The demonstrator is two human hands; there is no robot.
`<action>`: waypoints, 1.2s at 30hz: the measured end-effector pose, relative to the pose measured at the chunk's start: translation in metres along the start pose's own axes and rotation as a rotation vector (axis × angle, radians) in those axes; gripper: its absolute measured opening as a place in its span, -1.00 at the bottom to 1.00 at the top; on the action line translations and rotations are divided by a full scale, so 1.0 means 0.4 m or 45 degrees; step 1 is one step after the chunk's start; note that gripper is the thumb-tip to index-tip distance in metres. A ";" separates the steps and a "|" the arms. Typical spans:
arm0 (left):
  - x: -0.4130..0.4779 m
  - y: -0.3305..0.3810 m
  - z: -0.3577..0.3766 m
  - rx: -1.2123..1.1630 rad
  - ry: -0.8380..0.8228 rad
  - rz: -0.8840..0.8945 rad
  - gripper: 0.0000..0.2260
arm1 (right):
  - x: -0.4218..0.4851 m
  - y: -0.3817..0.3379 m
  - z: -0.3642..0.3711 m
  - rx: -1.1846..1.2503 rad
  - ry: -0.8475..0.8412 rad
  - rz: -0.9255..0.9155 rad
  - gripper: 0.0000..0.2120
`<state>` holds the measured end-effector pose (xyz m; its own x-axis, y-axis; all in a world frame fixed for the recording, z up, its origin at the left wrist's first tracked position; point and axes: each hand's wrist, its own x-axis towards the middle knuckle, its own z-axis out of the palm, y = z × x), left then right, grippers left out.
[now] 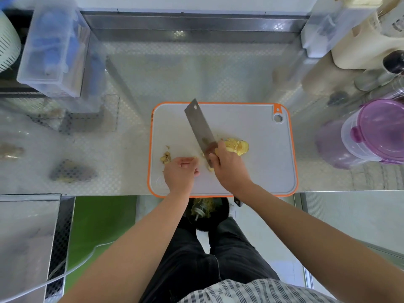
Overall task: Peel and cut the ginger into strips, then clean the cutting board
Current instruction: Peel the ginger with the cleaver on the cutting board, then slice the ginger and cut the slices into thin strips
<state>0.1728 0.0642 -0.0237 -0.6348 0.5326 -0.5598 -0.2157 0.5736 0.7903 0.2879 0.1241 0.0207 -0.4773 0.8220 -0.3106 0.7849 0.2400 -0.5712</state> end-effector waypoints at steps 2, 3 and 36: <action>0.000 0.000 -0.001 0.126 0.004 0.092 -0.87 | 0.005 0.005 -0.036 0.072 0.035 -0.017 -0.86; 0.001 0.003 -0.002 0.192 0.000 0.136 -0.86 | 0.007 0.012 -0.053 0.080 0.027 -0.005 -0.87; 0.025 0.085 0.172 1.453 -0.324 1.357 -0.44 | 0.047 0.221 -0.189 -0.621 0.360 0.234 -0.74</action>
<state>0.2100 0.1317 -0.0196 0.0369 0.9993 -0.0111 0.9528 -0.0318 0.3019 0.3780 0.1997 0.0218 -0.2453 0.9622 -0.1187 0.9676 0.2353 -0.0915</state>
